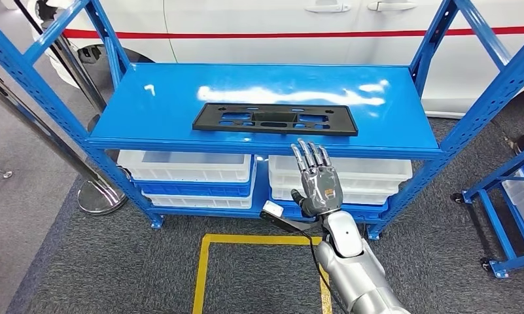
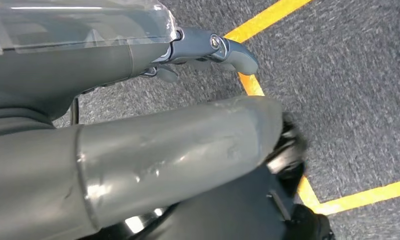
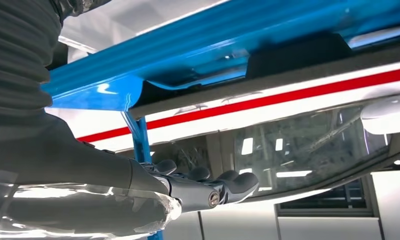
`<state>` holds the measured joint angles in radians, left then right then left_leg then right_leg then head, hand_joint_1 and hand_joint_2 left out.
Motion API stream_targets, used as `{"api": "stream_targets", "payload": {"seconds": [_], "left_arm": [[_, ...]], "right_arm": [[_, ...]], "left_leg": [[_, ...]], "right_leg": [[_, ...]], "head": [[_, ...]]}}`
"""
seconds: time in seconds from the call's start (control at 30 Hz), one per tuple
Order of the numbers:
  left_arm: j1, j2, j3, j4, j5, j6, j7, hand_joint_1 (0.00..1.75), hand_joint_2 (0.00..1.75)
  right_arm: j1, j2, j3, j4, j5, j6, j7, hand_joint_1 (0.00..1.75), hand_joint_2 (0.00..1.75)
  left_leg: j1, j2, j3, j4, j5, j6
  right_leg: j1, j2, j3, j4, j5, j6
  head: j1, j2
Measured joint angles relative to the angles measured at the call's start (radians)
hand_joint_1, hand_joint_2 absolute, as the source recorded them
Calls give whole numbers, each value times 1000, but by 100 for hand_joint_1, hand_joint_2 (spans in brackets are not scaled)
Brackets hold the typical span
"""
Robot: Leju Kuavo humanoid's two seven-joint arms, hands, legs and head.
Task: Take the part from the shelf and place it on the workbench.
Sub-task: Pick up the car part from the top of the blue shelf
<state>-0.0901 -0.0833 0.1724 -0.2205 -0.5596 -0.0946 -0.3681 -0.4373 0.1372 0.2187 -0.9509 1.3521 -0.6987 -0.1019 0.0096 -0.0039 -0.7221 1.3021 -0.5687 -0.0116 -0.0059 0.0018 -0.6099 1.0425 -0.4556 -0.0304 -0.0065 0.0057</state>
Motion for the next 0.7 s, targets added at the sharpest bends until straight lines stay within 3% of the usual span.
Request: {"api": "stream_targets", "payload": {"seconds": [0.03,0.1,0.13,0.17,0.27,0.33,0.43,0.47,0.5,0.53,0.6,0.63,0.7], "left_arm": [[0,-1,-1,0,-2,0,0,0,0],[-4,-4,-3,0,-9,2,1,0,0],[-7,-7,-5,0,-12,3,3,0,0],[-10,-11,-7,0,-16,5,6,0,0],[-14,-25,-12,0,-21,11,14,0,0],[-15,-32,-14,0,-22,12,16,0,0],[-18,-39,-15,0,-23,11,16,0,0],[-18,-40,-16,0,-23,10,17,0,0],[-18,-41,-16,0,-23,9,17,0,0],[-17,-42,-16,0,-23,7,17,0,0],[-18,-44,-16,0,-23,5,16,0,0],[-19,-45,-17,0,-23,4,16,0,0],[-22,-46,-17,0,-23,3,16,0,0]], "right_arm": [[1,0,-2,-1,2,0,2,0,175],[1,2,-8,-8,12,0,11,0,175],[0,3,-13,-11,18,0,18,0,175],[-1,4,-18,-14,23,0,24,0,175],[-3,7,-29,-17,33,0,34,0,175],[-6,8,-33,-19,36,-1,37,0,175],[-9,8,-40,-19,37,-1,41,0,175],[-8,8,-41,-16,39,-1,45,0,175],[-8,7,-41,-13,41,-1,49,0,175],[-10,7,-41,-9,43,-1,53,0,175],[-16,7,-41,-3,47,-1,60,0,175],[-20,7,-41,0,47,-1,61,0,175],[-25,7,-41,6,47,-1,61,0,175]], "left_leg": [[0,0,13,-35,31,3],[-3,0,71,-164,103,15],[-7,0,99,-223,123,21],[-10,0,115,-257,129,25],[-12,-1,127,-282,125,36],[-7,0,140,-297,130,47],[-7,1,149,-303,127,56],[-7,1,151,-302,124,57],[-7,0,153,-300,120,56],[-6,0,156,-297,115,55],[-6,-1,163,-288,102,49],[-6,-2,164,-281,95,44],[-8,-2,163,-276,87,32]], "right_leg": [[1,1,3,0,-1,0],[4,3,9,0,-6,3],[5,4,11,0,-7,6],[5,3,11,0,-9,11],[2,1,12,-1,-11,28],[2,0,-1,35,-34,37],[-1,0,-90,204,-107,47],[-2,0,-118,246,-113,49],[-4,-1,-130,255,-102,51],[-6,-1,-122,227,-72,52],[-9,-2,-70,107,-3,51],[-8,-1,-46,55,16,49],[-4,0,-29,17,14,41]], "head": [[0,0],[0,0],[0,0],[0,0],[0,0],[0,0],[1,0],[1,0],[1,0],[1,0],[1,0],[1,0],[0,0]]}}
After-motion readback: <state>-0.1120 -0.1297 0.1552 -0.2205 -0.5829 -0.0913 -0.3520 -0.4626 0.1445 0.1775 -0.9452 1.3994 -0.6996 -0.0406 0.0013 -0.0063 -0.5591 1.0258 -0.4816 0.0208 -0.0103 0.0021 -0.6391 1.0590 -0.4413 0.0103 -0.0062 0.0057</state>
